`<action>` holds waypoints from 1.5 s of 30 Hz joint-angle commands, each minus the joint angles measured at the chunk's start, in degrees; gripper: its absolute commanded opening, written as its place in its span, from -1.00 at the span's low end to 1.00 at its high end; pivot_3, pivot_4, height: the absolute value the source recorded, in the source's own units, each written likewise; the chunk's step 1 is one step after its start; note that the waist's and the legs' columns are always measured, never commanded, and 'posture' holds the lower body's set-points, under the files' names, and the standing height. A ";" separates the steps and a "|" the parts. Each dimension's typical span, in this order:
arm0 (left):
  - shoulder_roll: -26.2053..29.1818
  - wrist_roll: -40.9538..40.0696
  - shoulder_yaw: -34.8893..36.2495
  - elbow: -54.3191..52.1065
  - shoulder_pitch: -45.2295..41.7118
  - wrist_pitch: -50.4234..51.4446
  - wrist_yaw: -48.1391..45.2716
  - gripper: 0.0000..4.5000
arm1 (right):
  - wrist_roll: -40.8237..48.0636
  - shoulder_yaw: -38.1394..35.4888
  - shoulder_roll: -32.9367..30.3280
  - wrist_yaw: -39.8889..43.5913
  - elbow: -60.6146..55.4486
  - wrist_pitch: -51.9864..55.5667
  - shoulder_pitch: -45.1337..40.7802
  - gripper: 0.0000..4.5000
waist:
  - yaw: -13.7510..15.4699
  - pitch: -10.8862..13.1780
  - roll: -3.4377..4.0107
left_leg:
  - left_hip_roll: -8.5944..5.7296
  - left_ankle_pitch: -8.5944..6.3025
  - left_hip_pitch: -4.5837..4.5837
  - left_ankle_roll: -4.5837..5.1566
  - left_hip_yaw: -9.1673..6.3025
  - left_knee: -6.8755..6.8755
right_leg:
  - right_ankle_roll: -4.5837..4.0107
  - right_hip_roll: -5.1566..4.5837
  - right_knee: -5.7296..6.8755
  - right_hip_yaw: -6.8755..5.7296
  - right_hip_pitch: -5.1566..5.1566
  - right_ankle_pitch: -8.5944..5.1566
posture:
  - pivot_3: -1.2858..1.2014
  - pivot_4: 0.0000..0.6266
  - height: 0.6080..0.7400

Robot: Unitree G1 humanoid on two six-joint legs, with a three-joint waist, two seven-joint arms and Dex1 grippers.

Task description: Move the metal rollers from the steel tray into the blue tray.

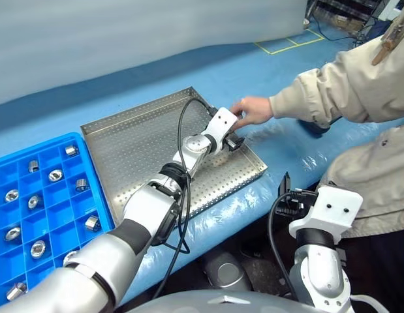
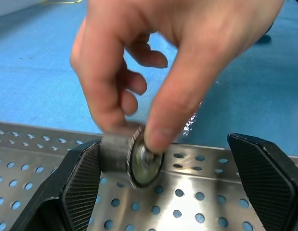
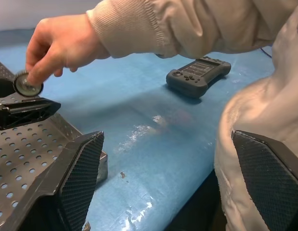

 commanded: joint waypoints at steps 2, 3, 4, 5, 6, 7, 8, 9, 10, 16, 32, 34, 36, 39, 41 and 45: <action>-5.00 -0.92 1.06 -4.85 0.43 -1.26 -0.38 0.97 | 0.71 3.83 2.10 1.08 -2.65 1.32 -0.61 1.00 | 0.09 0.01 -0.01 | 0.00 0.01 0.01 0.00 0.01 0.00 | 0.00 0.00 0.02 0.01 0.00 0.00 | -0.38 -0.52 1.00; -4.58 -0.89 1.00 -5.70 1.00 -1.35 -0.62 0.97 | 0.86 3.78 1.94 1.35 -2.65 1.90 -1.08 1.00 | 0.23 0.01 -0.02 | 0.00 0.01 0.01 0.01 0.01 -0.01 | 0.00 0.00 0.03 0.01 0.00 0.00 | -0.36 -0.52 1.00; -4.24 -1.03 1.09 -6.53 1.52 -1.22 -0.88 0.97 | 1.01 3.74 1.86 1.59 -2.65 2.38 -1.50 1.00 | 0.31 0.01 -0.02 | 0.01 0.01 0.01 0.01 0.01 -0.01 | 0.00 0.00 0.03 0.01 0.00 0.00 | -0.36 -0.52 1.00; -3.94 -1.16 1.19 -7.34 2.00 -1.02 -0.91 0.97 | 1.20 3.62 1.85 1.83 -2.65 2.89 -1.99 1.00 | 0.42 0.01 -0.02 | 0.00 0.01 0.01 0.01 0.01 -0.02 | 0.00 -0.01 0.02 0.01 0.00 0.00 | -0.35 -0.52 1.00; -3.71 -1.27 1.22 -8.10 2.44 -0.83 -1.07 0.97 | 1.34 3.51 1.83 2.04 -2.65 3.34 -2.42 1.00 | 0.56 0.01 -0.02 | 0.00 0.01 0.01 0.01 0.01 -0.02 | 0.00 -0.01 0.02 0.02 0.00 0.00 | -0.35 -0.52 1.00; -3.58 -1.42 1.28 -8.79 2.80 -0.56 -1.27 0.97 | 1.50 3.34 1.74 2.27 -2.65 3.82 -2.91 1.00 | 0.72 0.01 -0.02 | 0.00 0.01 0.01 0.01 0.03 -0.03 | 0.00 -0.01 0.02 0.03 -0.01 0.00 | -0.34 -0.52 1.00; -3.51 -1.50 1.32 -9.33 3.08 -0.35 -1.32 0.97 | 1.76 3.13 1.65 2.48 -2.65 4.23 -3.32 1.00 | 0.91 0.01 -0.02 | -0.01 0.01 0.01 0.01 0.03 -0.04 | 0.00 -0.02 0.01 0.04 -0.01 0.00 | -0.34 -0.52 1.00; -3.45 -1.52 1.25 -9.90 3.38 -0.18 -1.46 0.97 | 1.89 3.00 1.52 2.64 -2.65 4.62 -3.69 1.00 | 1.13 0.01 -0.02 | -0.01 0.01 0.02 0.01 0.03 -0.04 | 0.00 -0.02 0.01 0.04 -0.01 0.00 | -0.34 -0.52 1.00; -3.41 -1.53 1.20 -10.32 3.57 0.03 -1.53 0.97 | 2.06 2.82 1.43 2.81 -2.65 5.01 -4.09 1.00 | 1.37 0.01 -0.02 | -0.01 0.01 0.02 0.01 0.04 -0.05 | 0.00 -0.01 0.02 0.04 -0.01 0.00 | -0.33 -0.52 1.00; -2.96 -1.75 0.72 -11.79 4.19 0.71 -1.63 0.97 | 2.55 2.22 1.22 3.22 -2.65 6.19 -5.25 1.00 | 2.66 0.01 -0.02 | -0.04 0.01 0.03 0.02 0.04 -0.05 | 0.01 -0.02 0.02 0.06 -0.01 0.00 | -0.32 -0.52 1.00; -2.88 -1.90 0.26 -13.80 5.21 1.48 -2.66 0.97 | 2.66 2.66 1.21 3.15 -2.65 7.18 -5.76 1.00 | 4.53 0.01 -0.02 | -0.15 0.01 0.01 0.08 0.03 -0.06 | 0.08 -0.10 0.00 0.08 -0.02 -0.01 | -0.32 -0.52 1.00; -2.96 -2.18 0.19 -15.23 5.56 1.50 -3.11 0.97 | 2.52 2.44 1.01 3.29 -2.65 7.17 -6.31 1.00 | 4.55 0.01 -0.02 | -0.15 0.01 0.01 0.08 0.03 -0.06 | 0.08 -0.10 0.00 0.08 -0.02 -0.01 | -0.32 -0.52 1.00; -2.90 -2.56 0.27 -17.11 5.89 1.50 -3.56 0.97 | 2.34 1.88 0.74 3.44 -2.65 7.01 -6.88 1.00 | 4.57 0.01 -0.02 | -0.15 0.01 0.01 0.08 0.03 -0.06 | 0.08 -0.10 0.00 0.08 -0.01 -0.01 | -0.32 -0.52 1.00; -2.27 -3.58 0.71 -21.16 6.68 1.84 -4.15 0.97 | 2.12 0.78 0.20 3.77 -2.65 7.06 -7.73 1.00 | 4.69 0.01 -0.02 | -0.16 0.01 0.01 0.08 0.03 -0.06 | 0.08 -0.11 0.00 0.09 -0.01 0.00 | -0.30 -0.52 1.00; -1.82 -4.03 0.75 -23.64 7.38 2.26 -4.58 0.97 | 2.01 0.29 -0.33 4.19 -2.65 7.18 -8.14 1.00 | 4.71 0.01 -0.02 | -0.16 0.01 0.01 0.09 0.04 -0.06 | 0.09 -0.11 0.00 0.10 -0.02 0.00 | -0.29 -0.52 1.00; 1.00 -4.13 0.20 -32.16 10.84 3.57 -4.88 0.97 | 1.02 -1.96 -2.84 6.44 -2.65 8.98 -9.74 1.00 | 5.07 0.01 -0.01 | -0.15 0.02 0.03 0.09 0.03 -0.07 | 0.10 -0.09 0.01 0.11 -0.01 0.01 | -0.26 -0.52 1.00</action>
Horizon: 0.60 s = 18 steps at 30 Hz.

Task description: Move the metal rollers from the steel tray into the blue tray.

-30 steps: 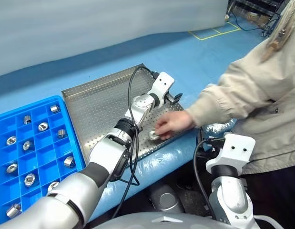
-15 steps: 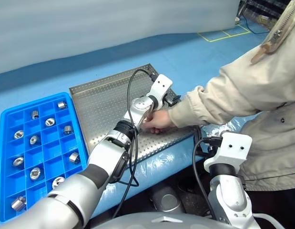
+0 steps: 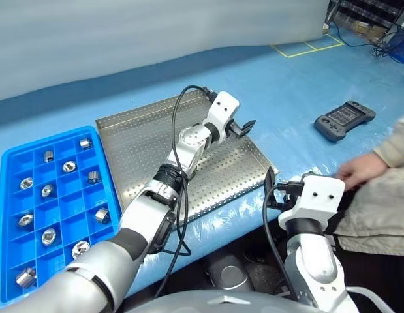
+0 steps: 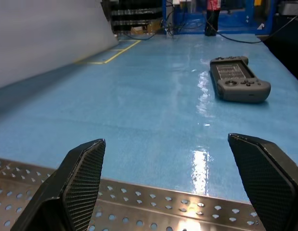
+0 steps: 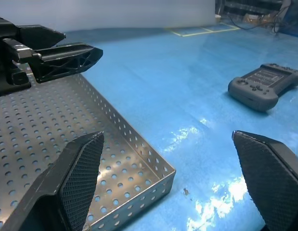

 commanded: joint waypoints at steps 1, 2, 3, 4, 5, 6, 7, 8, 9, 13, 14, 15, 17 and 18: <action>-0.01 -0.71 -0.22 -8.79 3.28 1.70 -0.48 0.97 | -1.22 -1.72 -1.50 1.98 -2.59 1.23 -1.57 1.00 | 0.32 0.00 0.00 | 0.00 0.00 0.01 0.00 0.02 -0.02 | 0.00 0.00 0.00 0.02 0.00 0.00 | -0.26 -0.52 1.00; 0.93 -0.78 -0.33 -12.04 4.76 2.66 -0.86 0.97 | -1.57 -2.07 -2.43 2.87 -2.59 2.27 -2.36 1.00 | 0.59 0.00 0.00 | 0.00 0.00 0.00 0.00 0.02 -0.01 | 0.00 0.00 0.00 0.02 0.00 0.00 | -0.25 -0.52 1.00; 1.57 -0.77 -0.45 -14.50 5.87 3.46 -1.09 0.97 | -1.80 -2.36 -3.07 3.52 -2.59 3.00 -2.91 1.00 | 0.88 0.00 0.00 | -0.01 0.01 0.01 0.00 0.02 -0.01 | 0.00 0.00 0.01 0.02 -0.01 0.00 | -0.24 -0.52 1.00; 2.35 -0.87 -0.46 -17.44 7.20 4.52 -1.31 0.97 | -2.00 -2.61 -4.01 4.43 -2.59 3.90 -3.60 1.00 | 1.34 0.00 0.01 | 0.00 0.01 0.02 0.00 0.04 -0.01 | 0.00 0.00 0.03 0.03 -0.01 0.00 | -0.22 -0.52 1.00; 3.44 -1.02 -0.41 -20.76 8.71 5.78 -1.71 0.97 | -2.24 -2.82 -5.17 5.45 -2.59 5.18 -4.62 1.00 | 1.71 0.01 0.01 | 0.00 0.01 0.04 0.00 0.04 0.00 | 0.00 0.01 0.05 0.03 -0.01 0.00 | -0.22 -0.52 1.00; 4.43 -1.28 -0.24 -24.03 10.20 7.20 -1.86 0.97 | -2.21 -3.01 -6.07 6.37 -2.59 6.32 -5.59 1.00 | 2.16 0.00 0.01 | 0.00 0.02 0.05 -0.01 0.05 0.00 | 0.00 0.01 0.08 0.05 -0.01 0.00 | -0.20 -0.52 1.00; 5.35 -1.70 0.18 -27.37 11.69 8.83 -1.86 0.97 | -1.97 -3.19 -6.85 7.31 -2.59 7.48 -6.63 1.00 | 2.67 0.00 0.01 | 0.00 0.02 0.07 -0.01 0.07 0.01 | 0.00 0.01 0.10 0.07 -0.01 0.00 | -0.18 -0.52 1.00; 5.90 -2.02 0.39 -29.76 12.69 10.20 -1.75 0.97 | -1.77 -3.37 -7.28 7.93 -2.59 8.24 -7.32 1.00 | 3.14 0.00 0.01 | 0.00 0.03 0.10 -0.01 0.07 0.01 | 0.00 0.01 0.12 0.07 0.00 0.00 | -0.17 -0.52 1.00; 6.66 -2.01 0.48 -32.13 13.64 11.26 -1.57 0.97 | -1.64 -3.54 -7.75 8.56 -2.59 9.38 -8.31 1.00 | 3.96 0.00 0.01 | 0.00 0.04 0.13 -0.02 0.08 0.00 | 0.00 0.01 0.14 0.08 0.01 0.00 | -0.16 -0.52 1.00; 9.58 -2.79 1.33 -41.24 17.71 16.09 -0.83 0.97 | -0.61 -3.81 -9.42 11.39 -2.59 15.45 -12.88 1.00 | 6.90 0.00 0.01 | -0.02 0.06 0.18 -0.03 0.09 0.02 | 0.00 0.01 0.18 0.09 0.02 0.00 | -0.12 -0.52 1.00; 10.39 -2.88 1.39 -43.55 18.97 17.26 -0.65 0.97 | 0.14 -4.00 -9.64 12.35 -2.59 17.58 -14.18 1.00 | 7.71 0.00 0.01 | -0.03 0.06 0.17 -0.02 0.07 0.03 | -0.01 0.00 0.17 0.09 0.03 0.01 | -0.11 -0.52 1.00; 11.02 -3.03 1.49 -45.58 20.18 18.41 -0.27 0.97 | 0.68 -4.13 -10.05 13.11 -2.58 19.27 -15.30 1.00 | 8.43 0.00 0.01 | -0.03 0.06 0.16 -0.02 0.07 0.03 | -0.01 0.00 0.17 0.09 0.02 0.01 | -0.09 -0.52 1.00; 11.91 -3.66 2.13 -49.02 22.34 20.52 0.63 0.97 | 1.77 -4.40 -10.76 14.52 -2.14 21.82 -17.52 1.00 | 9.90 0.00 0.01 | -0.03 0.05 0.16 -0.02 0.07 0.04 | -0.02 0.01 0.17 0.09 0.01 0.01 | -0.07 -0.52 1.00; 12.21 -3.94 2.42 -50.32 23.20 21.29 1.05 0.97 | 2.19 -4.49 -11.03 14.96 -1.82 22.77 -18.43 1.00 | 10.85 0.00 0.01 | -0.04 0.05 0.15 -0.02 0.06 0.04 | -0.02 0.00 0.17 0.09 0.02 0.01 | -0.07 -0.52 1.00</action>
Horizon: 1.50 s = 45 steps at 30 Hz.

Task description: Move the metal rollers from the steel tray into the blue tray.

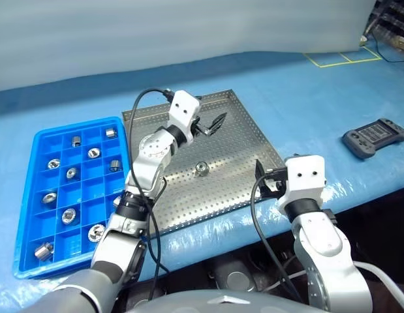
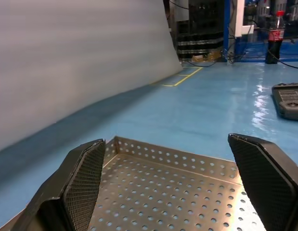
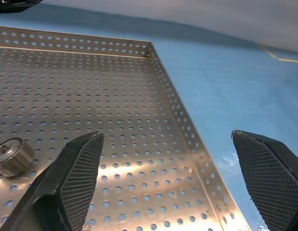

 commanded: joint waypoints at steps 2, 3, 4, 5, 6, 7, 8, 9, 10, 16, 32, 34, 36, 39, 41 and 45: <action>0.86 -1.62 1.47 -8.42 3.08 3.77 2.01 0.97 | 2.21 -1.06 -1.42 2.46 -0.87 3.91 -3.91 1.00 | 2.65 0.00 0.00 | 0.00 0.00 0.00 0.00 -0.02 0.03 | 0.00 0.01 0.01 -0.03 0.00 0.00 | -0.05 -0.52 1.00; 1.21 -1.76 1.74 -10.25 4.62 4.40 2.33 0.97 | 2.50 -1.01 -1.92 2.91 0.16 3.85 -4.75 1.00 | 3.54 0.00 0.00 | 0.00 0.00 -0.01 0.00 -0.04 0.06 | -0.01 0.01 0.01 -0.04 0.00 0.00 | -0.05 -0.52 1.00; 1.47 -1.92 1.96 -11.86 6.01 4.96 2.66 0.97 | 2.74 -1.09 -2.32 3.26 1.19 3.64 -5.50 1.00 | 4.27 0.00 0.00 | -0.01 0.00 -0.01 0.00 -0.03 0.07 | -0.01 0.01 0.02 -0.06 0.00 0.00 | -0.03 -0.52 1.00; 1.68 -2.07 2.07 -13.23 7.24 5.33 2.91 0.97 | 2.92 -1.28 -2.56 3.41 2.29 3.41 -6.12 1.00 | 4.88 0.00 0.00 | -0.01 0.00 -0.01 0.01 -0.02 0.08 | -0.01 0.01 0.02 -0.07 0.00 0.01 | -0.02 -0.52 1.00; 1.80 -2.31 2.11 -14.32 8.10 5.90 3.18 0.97 | 2.98 -1.55 -2.54 3.31 3.18 3.58 -6.63 1.00 | 5.61 0.00 0.00 | -0.02 -0.01 0.00 0.02 0.01 0.08 | -0.01 0.00 0.02 -0.08 0.00 0.01 | -0.02 -0.52 1.00; 1.61 -3.31 2.29 -15.73 9.15 7.48 3.42 0.97 | 3.16 -2.48 -1.63 2.82 4.38 4.52 -7.45 1.00 | 6.29 0.00 -0.01 | -0.03 -0.01 -0.01 0.02 0.02 0.09 | -0.01 0.00 0.02 -0.08 0.00 0.01 | 0.00 -0.52 1.00; 2.04 -3.95 1.95 -17.22 10.41 8.28 2.96 0.97 | 3.47 -3.31 -0.63 2.43 5.44 5.08 -8.13 1.00 | 7.01 0.00 -0.01 | -0.03 -0.01 -0.02 0.03 -0.01 0.11 | -0.02 0.00 0.02 -0.09 0.00 0.01 | 0.01 -0.52 1.00; 2.74 -4.22 1.43 -18.51 11.59 8.67 2.32 0.97 | 3.79 -3.77 0.05 2.34 6.22 5.56 -8.63 1.00 | 7.60 0.00 0.00 | -0.02 -0.01 -0.01 0.03 0.00 0.12 | -0.02 0.00 0.02 -0.11 0.00 0.01 | 0.02 -0.52 1.00; 3.28 -4.34 1.04 -19.38 12.35 8.87 1.88 0.97 | 3.99 -4.02 0.46 2.36 6.68 5.83 -8.95 1.00 | 8.22 0.00 -0.01 | -0.02 -0.01 -0.02 0.03 0.00 0.12 | -0.02 0.00 0.03 -0.11 0.00 0.02 | 0.02 -0.52 1.00; 6.65 -6.75 -0.43 -25.83 17.98 10.33 -1.15 0.97 | 5.92 -2.82 1.22 3.45 10.89 4.77 -10.03 1.00 | 10.21 0.00 0.00 | -0.04 -0.03 -0.07 0.06 -0.02 0.16 | -0.04 -0.01 0.00 -0.14 -0.01 0.02 | 0.06 -0.52 1.00; 7.54 -12.71 -1.76 -30.74 29.54 7.29 -3.12 0.97 | 8.22 -1.87 1.83 3.43 28.04 -8.42 -12.27 1.00 | 12.65 0.00 0.00 | -0.04 -0.02 -0.15 0.09 -0.12 0.19 | -0.08 0.00 -0.04 -0.25 -0.01 0.00 | 0.13 -0.52 1.00; 7.65 -12.79 -2.57 -31.00 29.94 6.46 -3.71 0.97 | 8.73 -2.80 2.35 3.21 29.92 -10.20 -12.10 1.00 | 12.90 0.00 0.00 | -0.04 -0.02 -0.15 0.09 -0.12 0.20 | -0.08 0.00 -0.04 -0.25 -0.01 0.00 | 0.13 -0.52 1.00; 8.08 -12.48 -3.27 -31.04 30.05 6.17 -4.01 0.97 | 9.13 -3.31 2.51 3.11 31.08 -11.39 -11.89 1.00 | 13.25 0.00 0.00 | -0.04 -0.02 -0.16 0.09 -0.11 0.20 | -0.09 0.00 -0.04 -0.25 -0.01 0.00 | 0.13 -0.52 1.00; 9.93 -11.15 -5.08 -31.08 30.24 5.84 -4.97 0.97 | 9.40 -3.80 2.63 2.99 32.78 -12.89 -11.23 1.00 | 13.52 0.00 0.00 | -0.04 -0.02 -0.16 0.09 -0.11 0.19 | -0.11 0.00 -0.04 -0.25 -0.01 -0.02 | 0.13 -0.52 1.00; 10.61 -11.32 -5.67 -30.97 30.14 5.96 -5.35 0.97 | 9.90 -4.25 3.03 2.97 34.02 -13.58 -10.59 1.00 | 13.56 0.00 0.00 | -0.04 -0.02 -0.16 0.09 -0.11 0.18 | -0.12 0.00 -0.05 -0.26 -0.02 -0.02 | 0.13 -0.52 1.00; 11.79 -11.34 -6.63 -30.85 29.80 6.53 -5.46 0.97 | 10.97 -4.47 3.71 3.21 35.22 -14.49 -9.40 1.00 | 13.56 0.00 0.02 | -0.03 -0.02 -0.18 0.10 -0.12 0.17 | -0.13 0.00 -0.06 -0.26 -0.03 -0.03 | 0.13 -0.52 1.00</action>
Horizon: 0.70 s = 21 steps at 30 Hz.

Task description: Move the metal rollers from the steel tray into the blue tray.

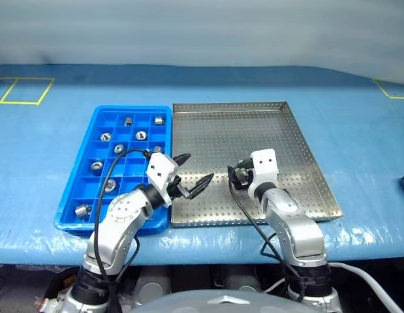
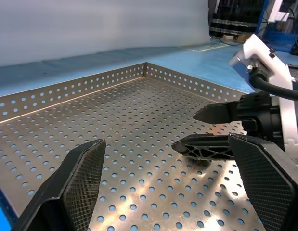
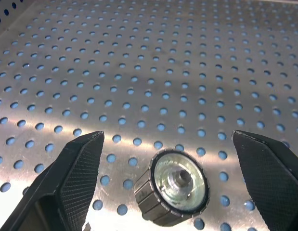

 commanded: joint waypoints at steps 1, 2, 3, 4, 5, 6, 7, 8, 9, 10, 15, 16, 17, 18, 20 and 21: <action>0.64 0.05 -0.92 -2.79 -0.76 -0.34 -0.45 0.97 | 0.90 -0.75 0.31 0.02 -0.10 -1.97 0.21 1.00 | -0.01 0.00 0.01 | 0.00 0.00 0.00 0.00 0.01 0.01 | 0.00 0.00 0.00 0.01 0.00 0.00 | 0.13 -0.52 1.00; 0.89 0.20 -1.12 -2.78 -0.90 -0.33 -0.58 0.97 | 0.88 -0.65 0.22 -0.01 0.17 -2.16 0.33 1.00 | -0.01 0.00 0.01 | 0.00 0.00 0.00 0.00 0.00 0.01 | 0.00 0.00 0.00 0.01 0.00 0.00 | 0.13 -0.52 1.00; 0.99 0.24 -1.24 -2.75 -0.98 -0.37 -0.63 0.97 | 1.04 -0.71 0.30 -0.01 0.35 -2.27 0.40 1.00 | -0.01 0.00 0.01 | 0.00 0.00 0.00 0.00 0.00 0.01 | -0.02 0.00 0.00 0.00 0.00 -0.01 | 0.13 -0.52 1.00; 1.00 0.25 -1.38 -2.69 -1.08 -0.38 -0.56 0.97 | 1.40 -0.95 0.50 0.07 0.62 -2.44 0.46 1.00 | -0.01 0.00 0.01 | 0.00 0.00 0.00 0.00 0.00 0.01 | -0.02 0.00 0.00 0.00 0.00 -0.01 | 0.13 -0.52 1.00; 0.98 0.19 -1.47 -2.65 -1.12 -0.43 -0.46 0.97 | 1.57 -1.06 0.54 0.10 0.91 -2.65 0.51 1.00 | 0.02 0.00 0.01 | 0.01 0.00 0.00 0.00 -0.01 0.01 | -0.02 0.00 0.00 0.00 0.00 -0.01 | 0.13 -0.52 1.00; 0.93 0.10 -1.52 -2.62 -1.13 -0.45 -0.37 0.99 | 1.68 -1.08 0.53 0.11 1.12 -2.84 0.58 0.92 | 0.03 0.00 0.01 | 0.01 0.00 0.00 0.00 -0.01 0.01 | -0.01 0.00 0.00 -0.01 0.00 -0.01 | 0.13 -0.52 1.00; 0.88 0.08 -1.60 -2.60 -1.17 -0.45 -0.25 1.00 | 1.81 -1.13 0.47 0.15 1.23 -2.94 0.60 0.83 | 0.03 0.00 0.01 | 0.00 0.00 -0.01 0.00 -0.01 0.01 | -0.01 0.00 -0.01 -0.01 0.00 -0.01 | 0.13 -0.52 1.00; 0.85 0.06 -1.66 -2.59 -1.20 -0.44 -0.18 1.00 | 1.93 -1.15 0.43 0.19 1.28 -3.01 0.61 0.73 | 0.03 0.00 0.01 | 0.00 0.00 -0.01 0.01 -0.01 0.01 | -0.01 0.00 -0.01 0.00 0.00 0.00 | 0.13 -0.52 1.00; 0.80 0.04 -1.72 -2.59 -1.23 -0.40 -0.08 1.00 | 2.10 -1.16 0.38 0.30 1.22 -3.07 0.63 0.61 | 0.03 0.00 0.01 | 0.00 0.00 -0.01 0.01 -0.01 0.00 | -0.01 0.00 -0.02 0.00 0.00 0.00 | 0.14 -0.52 1.00; 0.77 0.03 -1.76 -2.59 -1.25 -0.38 -0.01 1.00 | 2.23 -1.15 0.34 0.36 1.18 -3.11 0.64 0.45 | 0.03 0.00 0.01 | 0.00 0.00 -0.02 0.01 -0.01 0.00 | -0.01 0.00 -0.02 0.00 0.00 0.00 | 0.14 -0.52 1.00; 0.62 0.25 -1.83 -2.77 -1.01 -0.69 0.61 1.00 | 2.36 0.10 -0.50 1.02 -0.46 -2.55 -0.14 -0.20 | 0.07 0.00 0.01 | 0.00 0.00 -0.02 0.01 -0.01 0.00 | -0.01 0.00 -0.02 -0.01 0.00 0.00 | 0.15 -0.52 1.00; 0.56 0.42 -1.81 -2.81 -0.88 -1.05 0.84 1.00 | 2.40 0.50 -0.83 1.27 -1.07 -2.36 -0.46 -0.21 | 0.11 0.00 0.01 | 0.00 0.00 -0.02 0.01 -0.02 0.00 | -0.01 0.00 -0.02 -0.01 0.00 -0.01 | 0.15 -0.52 1.00; 0.43 0.63 -1.76 -2.85 -0.70 -1.64 1.15 1.00 | 2.50 0.90 -1.10 1.55 -1.94 -2.11 -0.90 -0.21 | 0.13 0.00 0.01 | 0.00 0.00 -0.02 0.01 -0.02 0.00 | -0.01 0.00 -0.02 -0.01 0.00 0.00 | 0.16 -0.52 1.00; 0.35 0.93 -1.66 -2.96 -0.43 -2.36 1.54 1.00 | 2.76 1.27 -1.30 1.95 -2.94 -1.82 -1.50 -0.21 | 0.13 0.01 0.02 | 0.00 0.00 -0.02 0.01 -0.02 0.00 | -0.01 0.00 -0.02 -0.01 0.00 0.00 | 0.17 -0.52 1.00; 0.08 1.56 -1.39 -3.14 0.15 -3.86 2.42 1.00 | 2.94 2.13 -2.06 2.65 -4.49 -1.20 -2.71 -0.21 | 0.14 0.02 0.03 | 0.00 0.00 -0.04 0.01 0.00 0.00 | 0.00 0.00 -0.02 0.00 -0.03 0.00 | 0.18 -0.52 1.00; -0.12 2.05 -1.01 -3.26 0.64 -5.40 2.97 1.00 | 2.90 2.79 -2.61 3.11 -5.30 -0.78 -3.91 -0.21 | 0.26 0.02 0.03 | 0.01 0.00 -0.03 0.01 -0.02 0.00 | 0.00 0.01 -0.02 -0.01 -0.02 0.00 | 0.19 -0.52 1.00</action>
